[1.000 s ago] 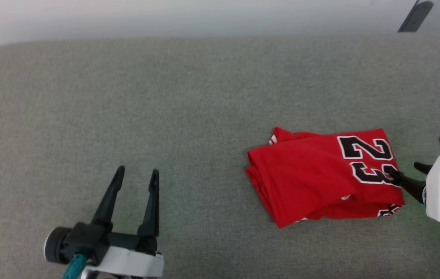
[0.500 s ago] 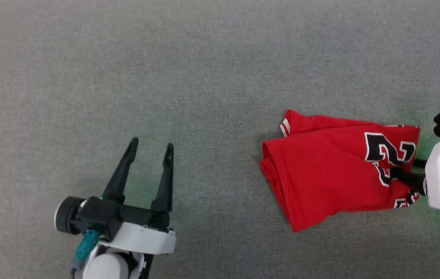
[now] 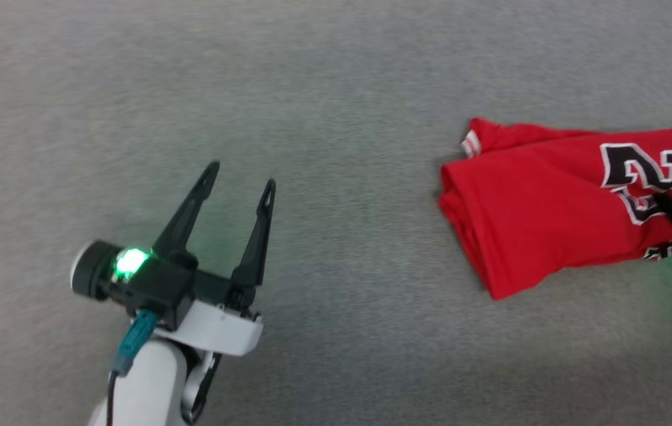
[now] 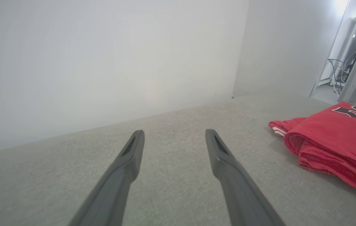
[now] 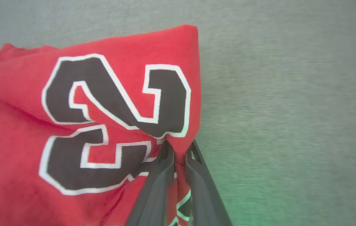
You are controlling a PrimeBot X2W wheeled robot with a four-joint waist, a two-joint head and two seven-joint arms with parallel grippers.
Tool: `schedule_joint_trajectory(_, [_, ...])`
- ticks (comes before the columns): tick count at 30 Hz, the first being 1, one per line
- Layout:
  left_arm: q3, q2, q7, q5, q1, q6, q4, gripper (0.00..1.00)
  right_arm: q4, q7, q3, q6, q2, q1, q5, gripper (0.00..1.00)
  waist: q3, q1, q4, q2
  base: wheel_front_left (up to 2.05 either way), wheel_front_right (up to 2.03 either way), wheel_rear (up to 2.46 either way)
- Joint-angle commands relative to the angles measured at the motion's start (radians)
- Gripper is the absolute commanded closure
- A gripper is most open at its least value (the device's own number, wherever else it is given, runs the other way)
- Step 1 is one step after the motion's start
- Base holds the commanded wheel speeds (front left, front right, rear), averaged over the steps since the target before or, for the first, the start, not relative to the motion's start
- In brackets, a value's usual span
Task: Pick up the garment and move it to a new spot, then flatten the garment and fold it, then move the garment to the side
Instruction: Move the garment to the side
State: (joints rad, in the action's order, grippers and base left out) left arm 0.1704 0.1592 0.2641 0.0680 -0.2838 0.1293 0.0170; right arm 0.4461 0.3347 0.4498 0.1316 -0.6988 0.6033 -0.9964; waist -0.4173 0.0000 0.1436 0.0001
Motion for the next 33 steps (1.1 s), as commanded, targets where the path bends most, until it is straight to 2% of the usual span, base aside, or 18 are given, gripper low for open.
schedule_joint_trajectory(1, [0.017, 0.024, 0.0, -0.01, -0.042, 0.002, 0.004, 0.0, 0.02, -0.037, -0.018, -0.002, -0.008, -0.005, -0.02, 1.0, -0.047, 0.0, 0.103, -0.0001, 0.0, 0.0, 0.0])
schedule_joint_trajectory(6, [0.081, 0.098, 0.0, -0.022, -0.173, 0.002, 0.033, 0.0, 0.086, -0.107, -0.034, -0.002, -0.021, 0.034, -0.036, 1.0, -0.106, 0.0, 0.192, -0.0001, 0.0, 0.0, 0.0])
schedule_joint_trajectory(13, [0.199, 0.186, 0.0, -0.01, -0.4, 0.002, 0.091, 0.0, 0.213, -0.186, -0.012, -0.002, -0.018, 0.152, -0.012, 1.0, -0.187, 0.0, 0.261, -0.0001, 0.0, 0.0, 0.0])
schedule_joint_trajectory(22, [0.286, 0.189, 0.0, 0.004, -0.577, 0.002, 0.148, 0.0, 0.382, -0.288, 0.024, -0.002, 0.008, 0.334, -0.031, 1.0, -0.281, 0.0, 0.276, -0.0001, 0.0, 0.0, 0.0])
schedule_joint_trajectory(33, [0.307, 0.174, 0.0, 0.005, -0.664, 0.002, 0.167, 0.0, 0.553, -0.398, 0.057, -0.002, 0.008, 0.465, -0.045, 1.0, -0.324, 0.0, 0.268, -0.0001, 0.0, 0.0, 0.0])
